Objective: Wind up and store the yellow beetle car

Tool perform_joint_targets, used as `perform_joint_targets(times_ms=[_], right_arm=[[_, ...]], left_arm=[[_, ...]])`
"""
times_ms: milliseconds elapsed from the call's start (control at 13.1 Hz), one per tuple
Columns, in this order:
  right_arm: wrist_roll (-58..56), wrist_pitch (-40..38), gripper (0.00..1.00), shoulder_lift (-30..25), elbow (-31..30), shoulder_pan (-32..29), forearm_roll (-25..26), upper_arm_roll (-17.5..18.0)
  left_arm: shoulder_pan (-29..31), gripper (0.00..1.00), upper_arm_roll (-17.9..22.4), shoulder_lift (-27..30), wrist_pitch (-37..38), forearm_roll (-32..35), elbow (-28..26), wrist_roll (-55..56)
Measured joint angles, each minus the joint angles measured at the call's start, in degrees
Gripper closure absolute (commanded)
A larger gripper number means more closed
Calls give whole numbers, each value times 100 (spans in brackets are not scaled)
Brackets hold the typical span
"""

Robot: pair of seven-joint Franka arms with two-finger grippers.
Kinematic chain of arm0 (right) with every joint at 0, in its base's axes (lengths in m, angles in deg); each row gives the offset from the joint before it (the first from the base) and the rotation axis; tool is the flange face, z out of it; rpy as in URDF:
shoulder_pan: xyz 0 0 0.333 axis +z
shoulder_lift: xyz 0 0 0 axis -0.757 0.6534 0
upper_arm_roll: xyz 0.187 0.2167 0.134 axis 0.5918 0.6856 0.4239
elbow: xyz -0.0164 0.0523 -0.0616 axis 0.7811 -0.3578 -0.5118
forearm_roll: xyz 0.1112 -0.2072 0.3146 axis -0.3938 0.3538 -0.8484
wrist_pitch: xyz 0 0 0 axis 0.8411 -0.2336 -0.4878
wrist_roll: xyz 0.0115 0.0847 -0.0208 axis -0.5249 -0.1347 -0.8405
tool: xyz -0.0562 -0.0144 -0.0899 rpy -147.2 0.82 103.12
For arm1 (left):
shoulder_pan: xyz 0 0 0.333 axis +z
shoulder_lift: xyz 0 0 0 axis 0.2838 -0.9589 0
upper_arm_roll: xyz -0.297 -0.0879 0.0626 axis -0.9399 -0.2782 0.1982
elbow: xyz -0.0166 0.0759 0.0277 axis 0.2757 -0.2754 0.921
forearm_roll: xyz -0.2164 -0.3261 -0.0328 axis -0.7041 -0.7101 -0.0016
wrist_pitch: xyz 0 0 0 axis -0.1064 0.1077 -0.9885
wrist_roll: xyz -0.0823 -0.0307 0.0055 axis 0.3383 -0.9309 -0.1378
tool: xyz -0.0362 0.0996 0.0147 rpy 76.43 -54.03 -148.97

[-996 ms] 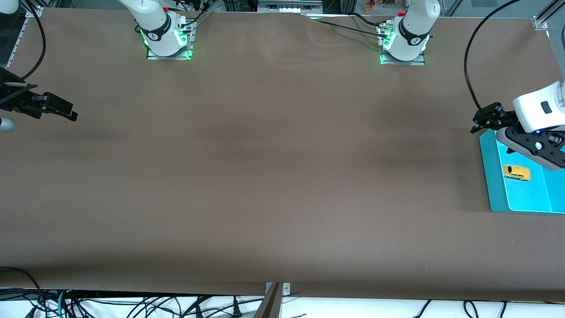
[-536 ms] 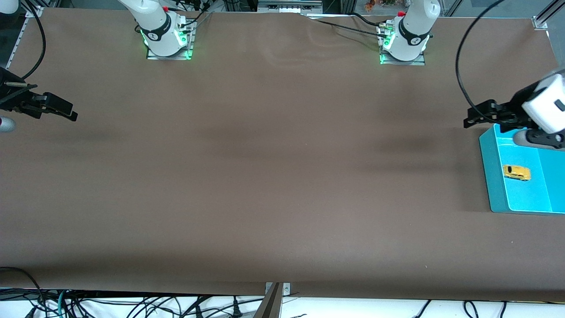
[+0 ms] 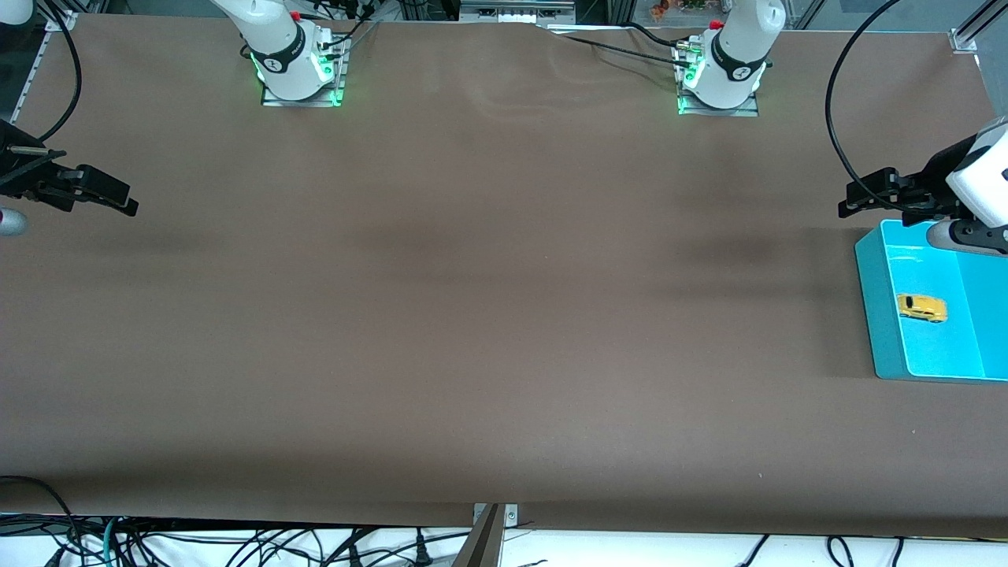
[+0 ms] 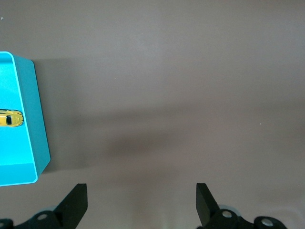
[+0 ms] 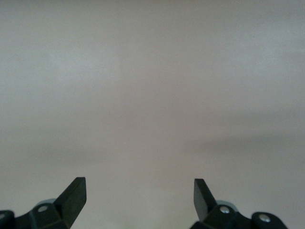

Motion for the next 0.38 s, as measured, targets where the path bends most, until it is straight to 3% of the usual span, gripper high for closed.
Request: perform_joint_targets(times_ms=[383], right_arm=[[0, 0, 0, 0, 0, 0, 0, 0]], left_arm=[[1, 0, -4, 0, -1, 129, -11, -166]])
